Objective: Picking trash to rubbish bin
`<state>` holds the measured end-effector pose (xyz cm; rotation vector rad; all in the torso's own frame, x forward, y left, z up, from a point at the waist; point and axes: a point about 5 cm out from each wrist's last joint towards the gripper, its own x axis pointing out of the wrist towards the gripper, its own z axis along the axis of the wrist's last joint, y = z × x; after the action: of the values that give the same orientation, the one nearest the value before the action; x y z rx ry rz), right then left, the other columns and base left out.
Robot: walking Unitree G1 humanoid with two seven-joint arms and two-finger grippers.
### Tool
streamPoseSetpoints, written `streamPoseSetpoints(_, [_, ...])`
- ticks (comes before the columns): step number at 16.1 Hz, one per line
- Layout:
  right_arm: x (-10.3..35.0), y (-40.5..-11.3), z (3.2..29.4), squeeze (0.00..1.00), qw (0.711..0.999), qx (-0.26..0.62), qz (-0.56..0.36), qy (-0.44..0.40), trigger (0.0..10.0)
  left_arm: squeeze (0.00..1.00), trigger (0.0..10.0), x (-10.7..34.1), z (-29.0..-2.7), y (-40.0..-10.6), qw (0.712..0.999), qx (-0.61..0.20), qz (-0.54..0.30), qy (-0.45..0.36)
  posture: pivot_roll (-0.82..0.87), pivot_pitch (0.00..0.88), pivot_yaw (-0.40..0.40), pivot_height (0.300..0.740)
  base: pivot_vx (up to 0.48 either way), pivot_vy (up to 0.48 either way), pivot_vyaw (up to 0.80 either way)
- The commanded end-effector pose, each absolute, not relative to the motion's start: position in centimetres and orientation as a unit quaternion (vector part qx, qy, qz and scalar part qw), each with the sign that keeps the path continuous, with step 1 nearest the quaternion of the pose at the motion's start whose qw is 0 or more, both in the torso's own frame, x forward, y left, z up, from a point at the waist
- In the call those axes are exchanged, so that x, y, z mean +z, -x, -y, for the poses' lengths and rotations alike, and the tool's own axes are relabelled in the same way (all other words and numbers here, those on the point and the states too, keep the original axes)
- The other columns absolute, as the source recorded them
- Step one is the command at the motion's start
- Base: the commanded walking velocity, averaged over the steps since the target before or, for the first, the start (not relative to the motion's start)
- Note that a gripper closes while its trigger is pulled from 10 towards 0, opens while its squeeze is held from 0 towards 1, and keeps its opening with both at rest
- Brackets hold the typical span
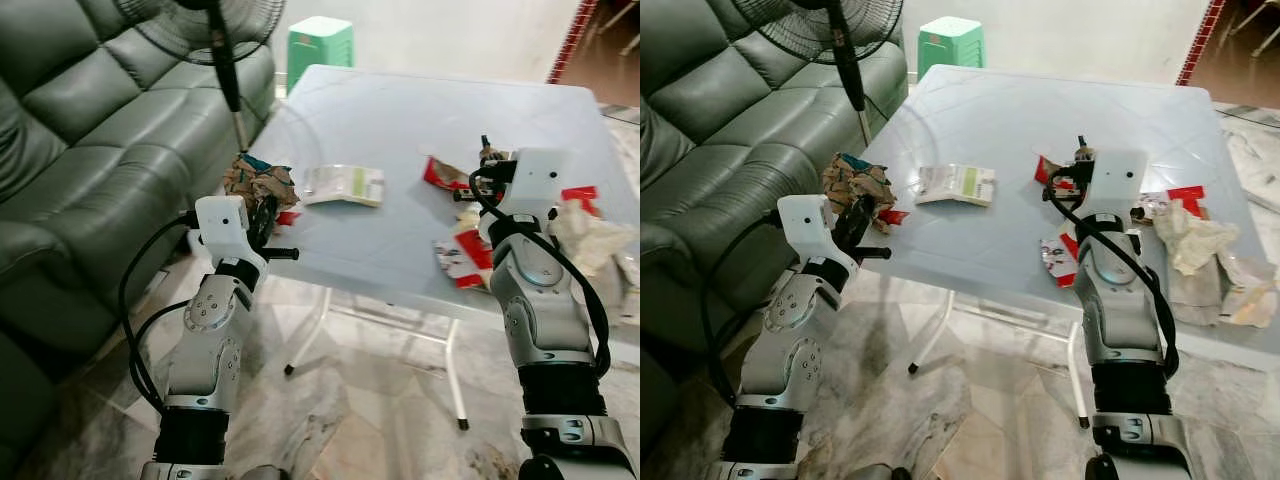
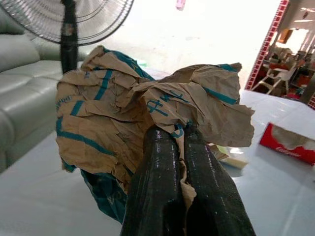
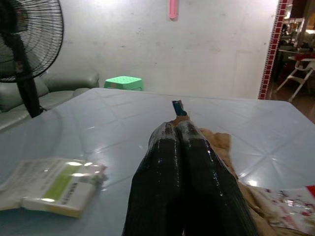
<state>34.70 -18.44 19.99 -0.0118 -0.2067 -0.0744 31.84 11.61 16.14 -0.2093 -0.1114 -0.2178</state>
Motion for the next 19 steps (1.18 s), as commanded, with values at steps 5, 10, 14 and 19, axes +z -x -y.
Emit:
streamPoseSetpoints(5, [21.74,-35.04,18.29,0.00,0.991,-0.034,0.130,0.008,0.0,0.00,0.0,16.65,-11.55,-31.89,0.986,-0.107,0.060,0.109,0.03,0.037,0.009,0.740,0.000,0.452,0.00])
streamPoseSetpoints(10, [21.84,-35.06,18.17,0.00,0.991,-0.035,0.132,0.009,0.0,0.00,0.0,16.68,-11.49,-31.97,0.986,-0.111,0.059,0.110,0.04,0.036,0.012,0.740,0.000,0.480,0.00])
streamPoseSetpoints(14, [21.92,-35.13,18.16,0.00,0.990,-0.037,0.134,0.008,0.0,0.00,0.0,16.66,-11.32,-31.91,0.986,-0.112,0.058,0.111,0.04,0.034,0.013,0.740,0.000,0.480,0.00])
streamPoseSetpoints(19, [21.96,-35.22,18.57,0.00,0.990,-0.046,0.135,0.012,0.0,0.00,0.0,16.72,-11.29,-32.00,0.985,-0.114,0.059,0.111,0.03,0.035,0.014,0.740,0.000,0.373,0.00])
